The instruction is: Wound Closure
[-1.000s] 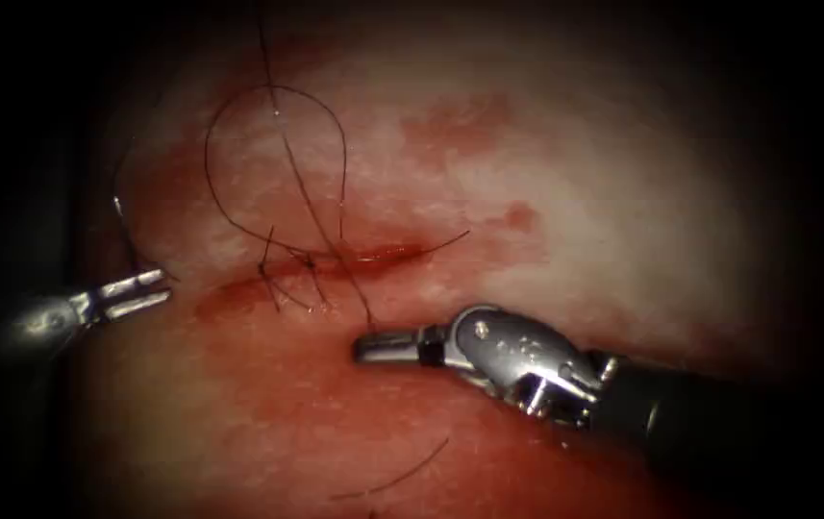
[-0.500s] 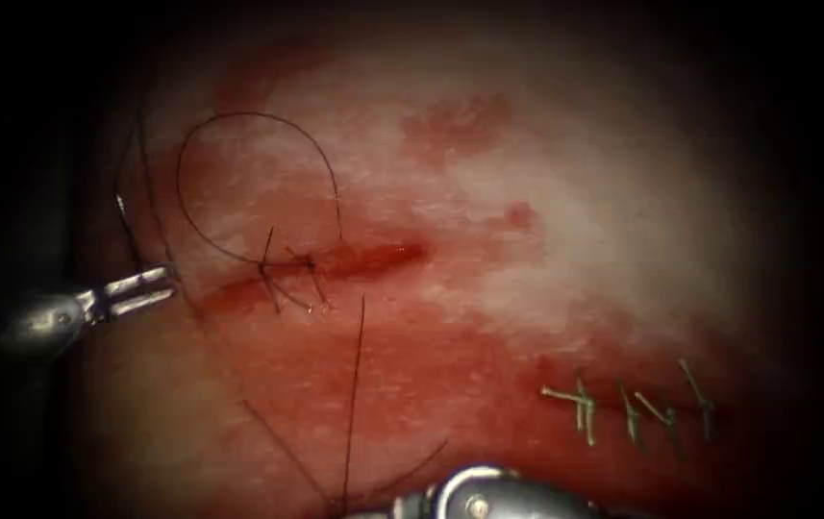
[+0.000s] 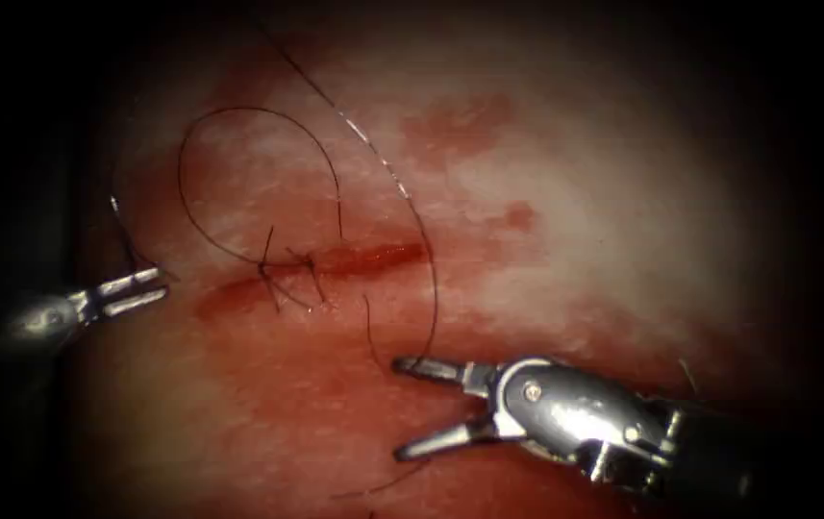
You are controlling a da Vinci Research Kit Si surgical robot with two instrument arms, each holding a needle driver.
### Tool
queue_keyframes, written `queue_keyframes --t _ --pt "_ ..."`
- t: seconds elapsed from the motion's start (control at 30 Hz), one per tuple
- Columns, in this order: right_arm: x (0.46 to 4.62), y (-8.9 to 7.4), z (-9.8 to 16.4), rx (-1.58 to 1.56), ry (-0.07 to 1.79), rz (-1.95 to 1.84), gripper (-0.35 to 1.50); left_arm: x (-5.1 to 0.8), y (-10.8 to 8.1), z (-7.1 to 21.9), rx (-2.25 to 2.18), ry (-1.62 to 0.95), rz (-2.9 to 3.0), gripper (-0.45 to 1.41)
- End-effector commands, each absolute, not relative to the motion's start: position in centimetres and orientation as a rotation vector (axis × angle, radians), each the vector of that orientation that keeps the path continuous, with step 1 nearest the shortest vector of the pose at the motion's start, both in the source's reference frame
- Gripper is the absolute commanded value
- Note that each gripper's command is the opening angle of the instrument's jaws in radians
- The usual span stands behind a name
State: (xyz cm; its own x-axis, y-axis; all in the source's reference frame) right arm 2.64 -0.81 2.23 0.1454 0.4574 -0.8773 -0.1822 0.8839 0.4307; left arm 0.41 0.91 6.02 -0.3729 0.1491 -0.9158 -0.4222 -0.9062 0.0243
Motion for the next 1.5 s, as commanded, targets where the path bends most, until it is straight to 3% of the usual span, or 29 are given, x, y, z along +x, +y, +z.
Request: queue_keyframes --t 0.03,0.3,0.7,0.8,0.83,0.9,1.1,1.5 --pt "2.63 -0.7 2.4 0.231 1.344 0.475 1.25 0.37 1.0 6.1 -1.508 0.365 2.32 -0.45" --pt "2.7 -0.5 3.2 0.178 1.31 0.496 1.25 0.37 1.0 6.1 -1.507 0.361 2.316 -0.45" --pt "3.23 -0.5 3.7 0.192 1.299 0.449 1.16 0.37 1.0 6.1 -1.506 0.362 2.316 -0.45" --pt "3.28 -0.6 3.7 0.214 1.315 0.421 0.81 0.38 1.0 6.1 -1.507 0.358 2.312 -0.45" --pt "3.27 -0.6 3.7 0.227 1.318 0.409 0.49 0.38 1.0 6.1 -1.507 0.358 2.312 -0.45" --pt "3.19 -0.6 3.6 0.26 1.341 0.381 -0.35 0.38 1.0 6.2 -1.507 0.355 2.307 -0.45" --pt "3.03 -0.6 3.3 0.281 1.344 0.382 -0.35 0.41 1.0 6.2 -1.506 0.356 2.308 -0.45" --pt "3.13 -1.4 2.4 0.392 1.332 0.25 -0.35 0.42 0.9 6.2 -1.506 0.359 2.31 -0.45"
